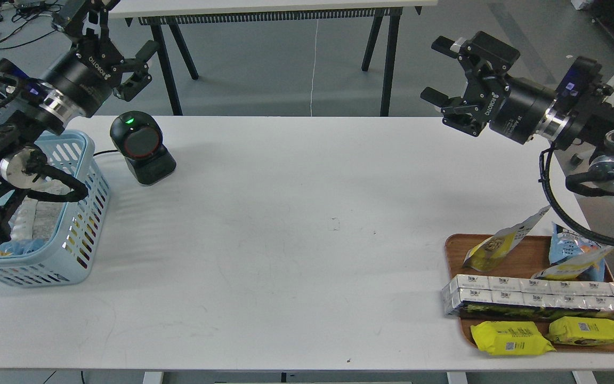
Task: Scan snack and place in basket
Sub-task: 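Move the right gripper over the wooden tray toward the snack bag, then lower the right gripper and grasp the yellow-and-white snack bag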
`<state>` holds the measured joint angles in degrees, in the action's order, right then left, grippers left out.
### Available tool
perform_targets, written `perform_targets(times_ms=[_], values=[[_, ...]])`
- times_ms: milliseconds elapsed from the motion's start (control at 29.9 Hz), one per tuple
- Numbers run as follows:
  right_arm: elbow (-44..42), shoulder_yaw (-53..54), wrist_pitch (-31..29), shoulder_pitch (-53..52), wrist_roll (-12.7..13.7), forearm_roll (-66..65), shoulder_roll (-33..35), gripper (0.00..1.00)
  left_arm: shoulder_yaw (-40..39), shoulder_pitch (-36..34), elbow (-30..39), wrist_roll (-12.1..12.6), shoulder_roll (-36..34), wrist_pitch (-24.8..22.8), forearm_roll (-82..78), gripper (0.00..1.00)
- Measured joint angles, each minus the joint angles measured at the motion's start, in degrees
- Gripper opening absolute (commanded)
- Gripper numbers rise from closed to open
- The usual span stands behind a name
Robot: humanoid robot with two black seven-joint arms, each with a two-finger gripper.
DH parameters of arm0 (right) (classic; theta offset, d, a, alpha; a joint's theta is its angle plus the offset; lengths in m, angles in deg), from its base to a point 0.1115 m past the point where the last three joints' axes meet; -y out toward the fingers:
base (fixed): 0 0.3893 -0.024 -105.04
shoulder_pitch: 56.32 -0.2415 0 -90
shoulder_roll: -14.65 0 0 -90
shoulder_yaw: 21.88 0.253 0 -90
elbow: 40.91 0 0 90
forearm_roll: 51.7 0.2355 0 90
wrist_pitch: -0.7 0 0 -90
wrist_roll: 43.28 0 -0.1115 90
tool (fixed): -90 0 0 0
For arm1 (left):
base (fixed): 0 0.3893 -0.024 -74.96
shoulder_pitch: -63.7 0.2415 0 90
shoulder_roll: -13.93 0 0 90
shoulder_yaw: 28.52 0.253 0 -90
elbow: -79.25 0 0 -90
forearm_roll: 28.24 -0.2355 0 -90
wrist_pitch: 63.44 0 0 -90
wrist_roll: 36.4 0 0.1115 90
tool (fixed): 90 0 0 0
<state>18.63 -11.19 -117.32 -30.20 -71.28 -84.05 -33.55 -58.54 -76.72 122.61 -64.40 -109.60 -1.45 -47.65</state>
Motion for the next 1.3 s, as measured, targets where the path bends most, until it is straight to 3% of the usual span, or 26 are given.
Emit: perform_targets(times_ms=[434,702,936,1103,1303], values=[[2.6,-17.4,0.0,-25.2,0.0,-44.7,3.0,0.99,0.0,-0.7,0.1,0.0,0.1,0.0,0.0,1.00],[22.4,-17.2,0.0,-27.3,0.0,-78.2,11.9,0.98,0.0,-0.5,-0.2,0.0,-0.1,0.0,-0.2,1.00],[37.5,-17.7,0.0,-26.0,0.0,-87.5,24.6,0.98,0.0,-0.4,-1.2,0.0,-0.2,0.0,-0.5,1.00],[39.4,-17.7,0.0,-22.1,0.0,-92.3,29.4,0.98,0.0,-0.5,-1.4,0.0,0.0,0.0,-0.6,1.00],[39.4,-17.8,0.0,-17.5,0.0,-92.6,30.1,0.98,0.0,-0.5,-1.9,0.0,0.1,0.0,-0.6,1.00]])
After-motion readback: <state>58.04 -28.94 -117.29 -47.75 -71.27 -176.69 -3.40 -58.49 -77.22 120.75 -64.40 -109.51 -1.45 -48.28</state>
